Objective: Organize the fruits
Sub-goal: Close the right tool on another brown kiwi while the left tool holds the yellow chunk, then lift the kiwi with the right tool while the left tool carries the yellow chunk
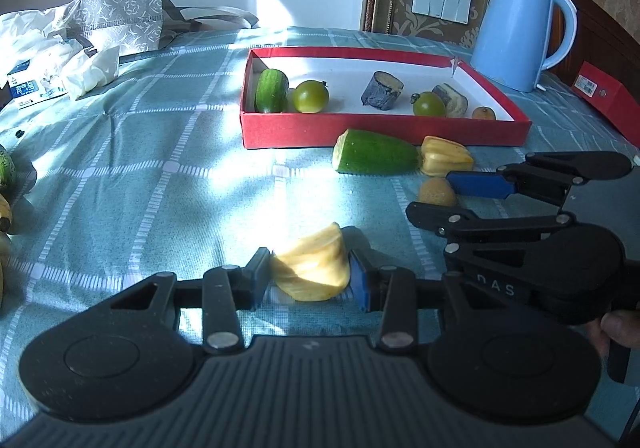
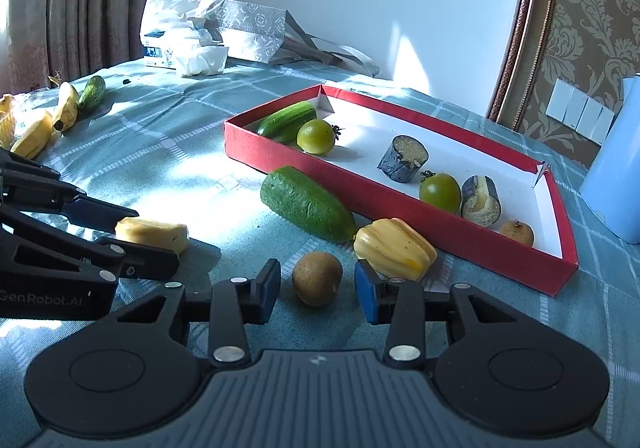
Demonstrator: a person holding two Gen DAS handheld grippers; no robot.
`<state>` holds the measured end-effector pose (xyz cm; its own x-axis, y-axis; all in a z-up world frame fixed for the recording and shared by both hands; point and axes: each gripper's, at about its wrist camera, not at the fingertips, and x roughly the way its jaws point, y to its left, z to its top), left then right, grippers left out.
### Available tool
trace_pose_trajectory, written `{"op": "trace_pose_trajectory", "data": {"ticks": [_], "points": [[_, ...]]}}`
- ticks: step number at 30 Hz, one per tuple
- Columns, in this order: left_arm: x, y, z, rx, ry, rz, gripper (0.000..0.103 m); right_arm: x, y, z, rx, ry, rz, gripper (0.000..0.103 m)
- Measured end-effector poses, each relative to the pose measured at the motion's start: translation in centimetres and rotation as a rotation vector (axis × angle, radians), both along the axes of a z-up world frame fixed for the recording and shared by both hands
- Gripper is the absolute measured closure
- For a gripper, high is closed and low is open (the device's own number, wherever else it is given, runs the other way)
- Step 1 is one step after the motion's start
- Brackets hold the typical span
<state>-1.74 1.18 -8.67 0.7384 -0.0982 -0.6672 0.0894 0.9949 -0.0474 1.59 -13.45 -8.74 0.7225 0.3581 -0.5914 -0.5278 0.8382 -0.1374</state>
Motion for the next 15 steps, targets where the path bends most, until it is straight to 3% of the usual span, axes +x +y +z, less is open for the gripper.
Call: {"op": "trace_pose_trajectory", "data": {"ticks": [5,15], "points": [[0.1,-0.1,-0.1,0.005,-0.002,-0.008,0.065,-0.5,0.7,-0.1,-0.025,-0.025,0.005,0.077],[0.1,0.0,-0.1,0.005,-0.011,-0.02,0.065,-0.7,0.8,0.1,-0.031,-0.024,-0.023,0.077]]}}
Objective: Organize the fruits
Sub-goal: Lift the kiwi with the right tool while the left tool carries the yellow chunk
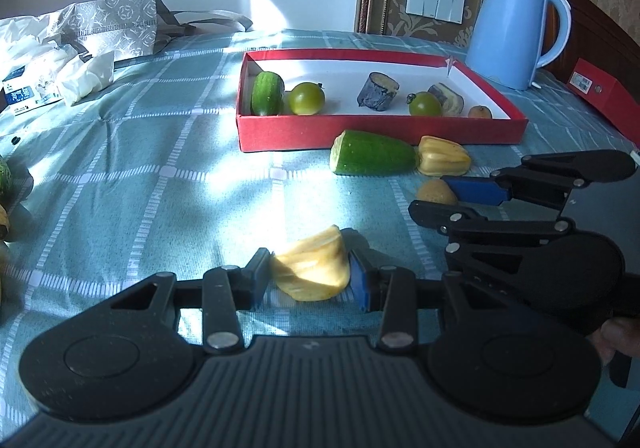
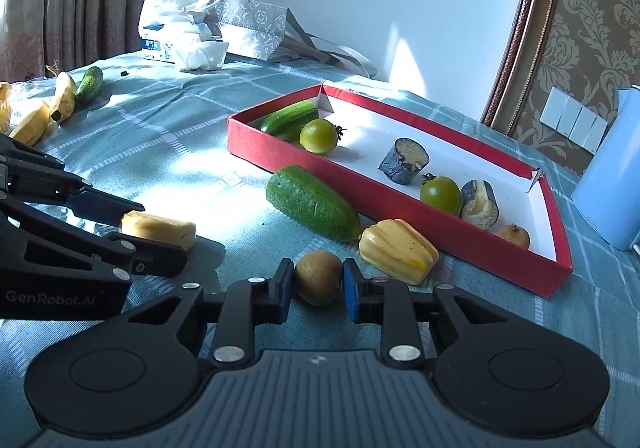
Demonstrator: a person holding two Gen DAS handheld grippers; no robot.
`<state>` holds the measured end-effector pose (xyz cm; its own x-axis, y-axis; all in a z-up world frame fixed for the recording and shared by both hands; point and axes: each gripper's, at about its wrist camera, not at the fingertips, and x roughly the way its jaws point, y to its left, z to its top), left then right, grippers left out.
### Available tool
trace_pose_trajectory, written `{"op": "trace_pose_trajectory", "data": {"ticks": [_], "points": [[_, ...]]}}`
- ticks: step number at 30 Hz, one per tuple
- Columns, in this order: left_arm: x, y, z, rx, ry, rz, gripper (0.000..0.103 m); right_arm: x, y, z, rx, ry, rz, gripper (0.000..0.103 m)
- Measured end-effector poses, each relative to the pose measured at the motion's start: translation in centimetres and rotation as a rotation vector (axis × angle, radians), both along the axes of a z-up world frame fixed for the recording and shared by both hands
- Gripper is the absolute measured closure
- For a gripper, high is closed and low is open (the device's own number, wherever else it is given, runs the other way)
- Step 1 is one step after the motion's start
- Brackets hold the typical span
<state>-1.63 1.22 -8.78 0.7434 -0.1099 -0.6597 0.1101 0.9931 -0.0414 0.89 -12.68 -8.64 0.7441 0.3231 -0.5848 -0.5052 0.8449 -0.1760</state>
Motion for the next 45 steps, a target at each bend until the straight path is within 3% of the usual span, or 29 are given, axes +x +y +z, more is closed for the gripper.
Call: {"op": "trace_pose_trajectory", "data": {"ticks": [20,45], "points": [[0.9,-0.1,0.6,-0.004,-0.018,0.009,0.065,-1.2,-4.9,0.7,0.049,-0.001,-0.184,0.077],[1.1,-0.1,0.6,0.003,-0.017,0.011,0.065,-1.2,-4.9,0.7,0.046,0.001,-0.188,0.077]]}}
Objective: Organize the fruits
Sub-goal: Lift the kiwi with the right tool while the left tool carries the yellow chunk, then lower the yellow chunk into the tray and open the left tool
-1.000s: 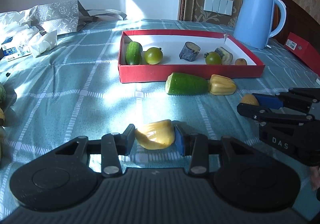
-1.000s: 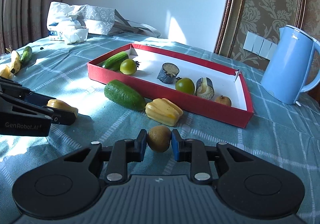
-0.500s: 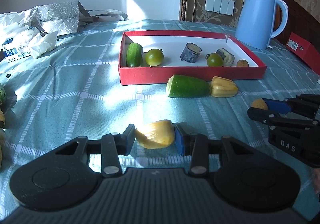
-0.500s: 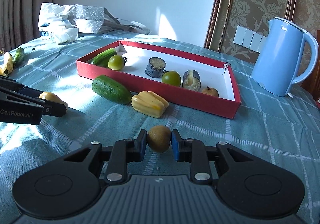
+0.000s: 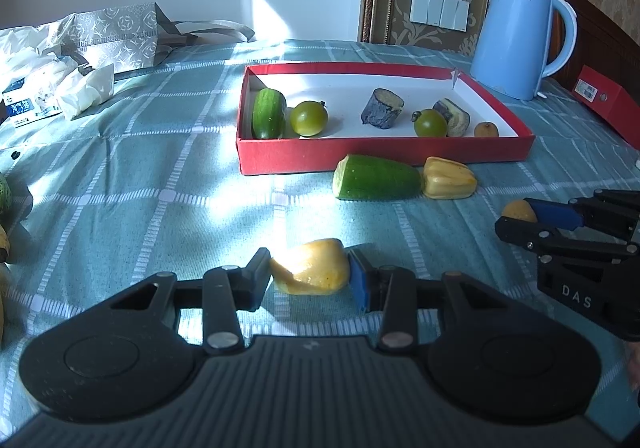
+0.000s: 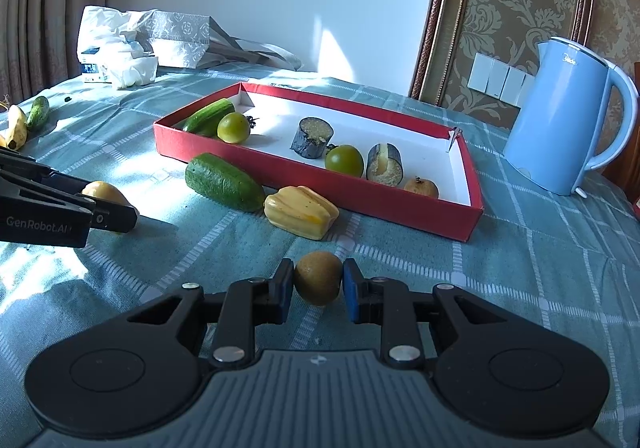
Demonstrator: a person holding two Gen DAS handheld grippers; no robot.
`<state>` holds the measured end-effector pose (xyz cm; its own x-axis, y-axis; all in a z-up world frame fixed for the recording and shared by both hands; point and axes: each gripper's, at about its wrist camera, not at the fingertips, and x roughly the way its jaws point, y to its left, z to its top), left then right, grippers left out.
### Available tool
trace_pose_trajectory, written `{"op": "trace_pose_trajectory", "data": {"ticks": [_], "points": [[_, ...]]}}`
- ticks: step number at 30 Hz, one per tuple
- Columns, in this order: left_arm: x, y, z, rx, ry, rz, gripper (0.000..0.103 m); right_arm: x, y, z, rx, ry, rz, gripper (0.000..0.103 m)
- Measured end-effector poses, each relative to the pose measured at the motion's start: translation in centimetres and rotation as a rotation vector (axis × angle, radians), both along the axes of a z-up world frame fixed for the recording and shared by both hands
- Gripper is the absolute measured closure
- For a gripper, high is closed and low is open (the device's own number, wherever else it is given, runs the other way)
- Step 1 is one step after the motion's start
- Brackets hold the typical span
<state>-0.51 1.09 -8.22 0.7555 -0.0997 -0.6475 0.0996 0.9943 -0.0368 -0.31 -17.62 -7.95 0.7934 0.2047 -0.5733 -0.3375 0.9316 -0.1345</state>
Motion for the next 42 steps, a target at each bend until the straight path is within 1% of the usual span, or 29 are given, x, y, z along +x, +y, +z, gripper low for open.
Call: {"op": "trace_pose_trajectory", "data": {"ticks": [32,35,36,38,42], "points": [[0.5,0.0,0.2,0.004,0.002,-0.003,0.065,-0.2,-0.9,0.3,0.003,0.001,-0.014,0.077],[0.9,-0.3,0.8,-0.013,-0.006,0.005,0.066,-0.2,-1.2,0.3,0.006,0.001,-0.018,0.077],[1.1,-0.6,1.2,-0.011,-0.015,-0.009,0.065,-0.1,-1.2,0.3,0.007,0.001,-0.02,0.077],[1.4,-1.3,1.9,0.025,-0.044,-0.039,0.065,0.1,-1.5,0.3,0.009,0.002,-0.024,0.077],[2.4,-2.3,3.6,0.011,-0.084,-0.067,0.065,0.3,-2.3,0.4,0.019,0.001,-0.043,0.077]]}}
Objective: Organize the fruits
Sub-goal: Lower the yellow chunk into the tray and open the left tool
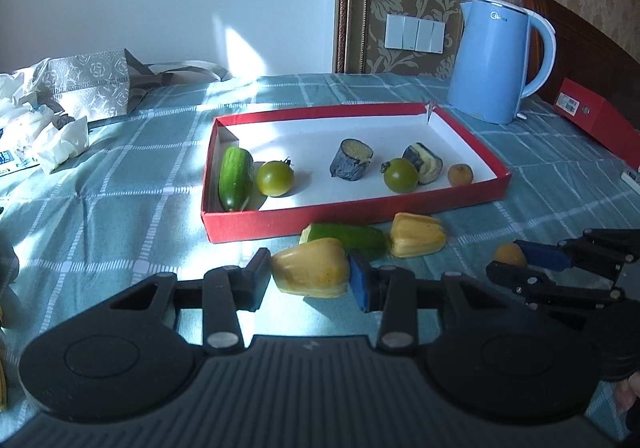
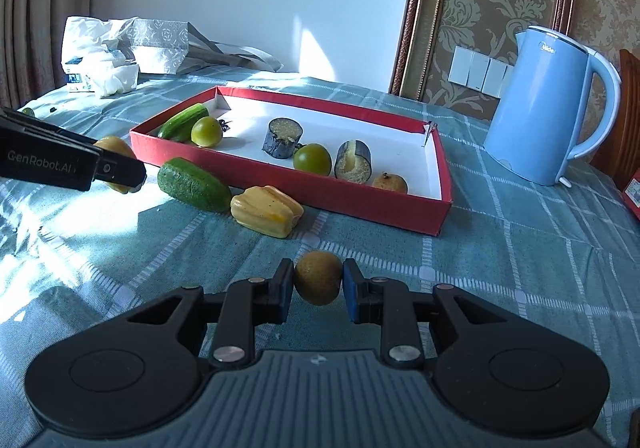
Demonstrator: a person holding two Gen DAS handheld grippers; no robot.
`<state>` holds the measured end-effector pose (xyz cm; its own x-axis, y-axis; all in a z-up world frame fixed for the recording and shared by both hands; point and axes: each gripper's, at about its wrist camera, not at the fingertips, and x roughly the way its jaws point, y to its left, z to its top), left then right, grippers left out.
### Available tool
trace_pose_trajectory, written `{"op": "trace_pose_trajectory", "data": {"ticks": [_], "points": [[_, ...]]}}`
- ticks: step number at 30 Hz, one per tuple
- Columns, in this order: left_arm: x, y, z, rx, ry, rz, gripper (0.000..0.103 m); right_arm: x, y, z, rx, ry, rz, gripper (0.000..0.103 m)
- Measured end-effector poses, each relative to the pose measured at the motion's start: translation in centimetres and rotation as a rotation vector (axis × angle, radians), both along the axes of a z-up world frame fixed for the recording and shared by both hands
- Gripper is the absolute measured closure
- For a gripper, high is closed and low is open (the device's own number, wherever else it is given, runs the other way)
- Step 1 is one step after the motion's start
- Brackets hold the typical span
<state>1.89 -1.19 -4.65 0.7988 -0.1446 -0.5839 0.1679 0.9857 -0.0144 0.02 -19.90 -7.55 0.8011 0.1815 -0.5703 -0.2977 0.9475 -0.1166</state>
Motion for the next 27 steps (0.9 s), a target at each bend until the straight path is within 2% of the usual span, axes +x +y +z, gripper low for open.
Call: {"op": "trace_pose_trajectory", "data": {"ticks": [4,8,11,15,20,27], "points": [[2.0,-1.0,2.0,-0.013,-0.045,-0.024,0.065,0.4,-1.1,0.1,0.012,0.0,-0.021,0.077],[5.7,-2.1,2.8,0.019,-0.072,-0.017,0.065,0.8,-2.3,0.7,0.026,-0.006,-0.041,0.077],[9.0,-2.3,2.0,0.009,-0.035,0.014,0.065,1.1,-3.2,1.2,0.032,-0.012,-0.052,0.077],[11.5,-3.0,1.0,0.03,-0.024,0.025,0.066,1.6,-4.4,1.7,0.037,-0.017,-0.063,0.077],[13.2,-4.4,-0.4,0.063,-0.005,0.014,0.065,2.2,-5.5,1.7,0.036,-0.012,-0.069,0.077],[13.8,-4.2,-1.8,0.069,0.038,0.028,0.066,3.3,-6.2,1.7,0.042,-0.01,-0.054,0.077]]}}
